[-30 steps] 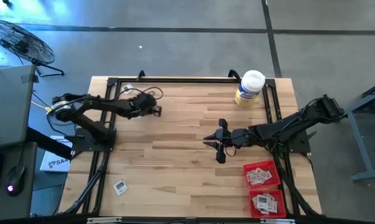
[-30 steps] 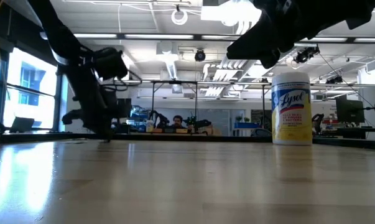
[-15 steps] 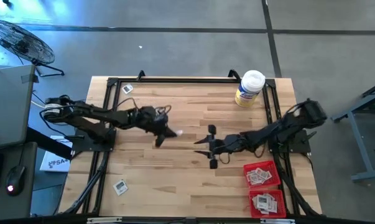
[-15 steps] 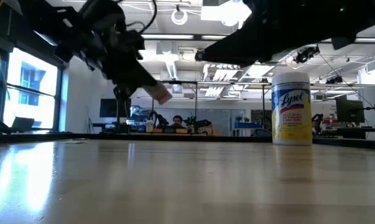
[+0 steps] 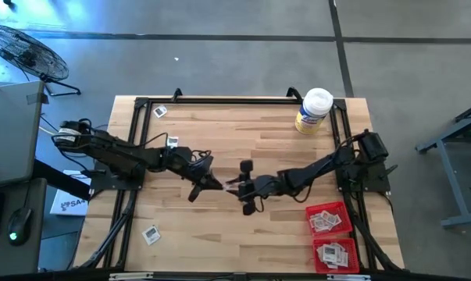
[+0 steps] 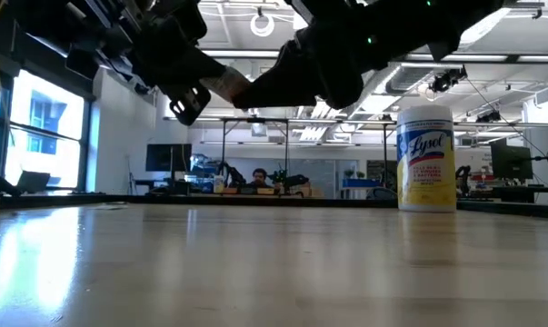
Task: Pick & Place First Aid Supplies
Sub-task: Put the white ointment pack into the top red bin, then put the white towelette pack into the bottom red bin
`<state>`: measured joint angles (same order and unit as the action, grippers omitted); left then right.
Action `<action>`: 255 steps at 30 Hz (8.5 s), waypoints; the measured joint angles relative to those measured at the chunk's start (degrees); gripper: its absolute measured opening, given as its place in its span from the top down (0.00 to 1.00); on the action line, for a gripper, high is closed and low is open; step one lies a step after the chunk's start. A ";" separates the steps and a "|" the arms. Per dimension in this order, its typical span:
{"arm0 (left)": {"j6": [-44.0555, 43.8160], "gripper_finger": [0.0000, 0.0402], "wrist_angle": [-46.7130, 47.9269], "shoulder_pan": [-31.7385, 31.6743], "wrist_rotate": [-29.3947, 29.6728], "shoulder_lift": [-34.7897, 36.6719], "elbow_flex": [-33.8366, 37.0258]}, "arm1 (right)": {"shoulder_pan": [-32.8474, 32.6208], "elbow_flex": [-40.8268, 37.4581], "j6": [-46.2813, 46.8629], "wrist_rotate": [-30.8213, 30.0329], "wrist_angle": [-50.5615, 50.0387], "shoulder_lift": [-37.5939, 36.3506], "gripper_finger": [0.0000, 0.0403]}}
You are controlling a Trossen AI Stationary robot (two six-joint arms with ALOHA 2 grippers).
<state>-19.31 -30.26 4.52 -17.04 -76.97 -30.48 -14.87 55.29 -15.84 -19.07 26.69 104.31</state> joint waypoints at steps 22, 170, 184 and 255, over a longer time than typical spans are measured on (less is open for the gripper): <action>6.17 0.80 10.75 -0.01 11.12 8.80 -0.07 | -0.57 1.25 19.62 3.42 -7.26 0.00 0.99; 2.10 1.00 16.72 6.12 14.38 15.85 1.17 | 0.94 3.65 0.31 -3.96 2.15 -1.20 0.55; 4.51 1.00 12.85 6.13 12.03 15.87 1.18 | 0.11 3.58 1.03 2.74 3.85 -1.22 0.82; 5.49 0.56 36.85 13.13 24.11 24.22 1.20 | -44.73 -21.73 124.20 34.86 -41.33 -36.62 0.70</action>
<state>-13.82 6.59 17.65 7.07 -52.75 -29.28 -59.60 33.56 108.36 15.79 -14.64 67.69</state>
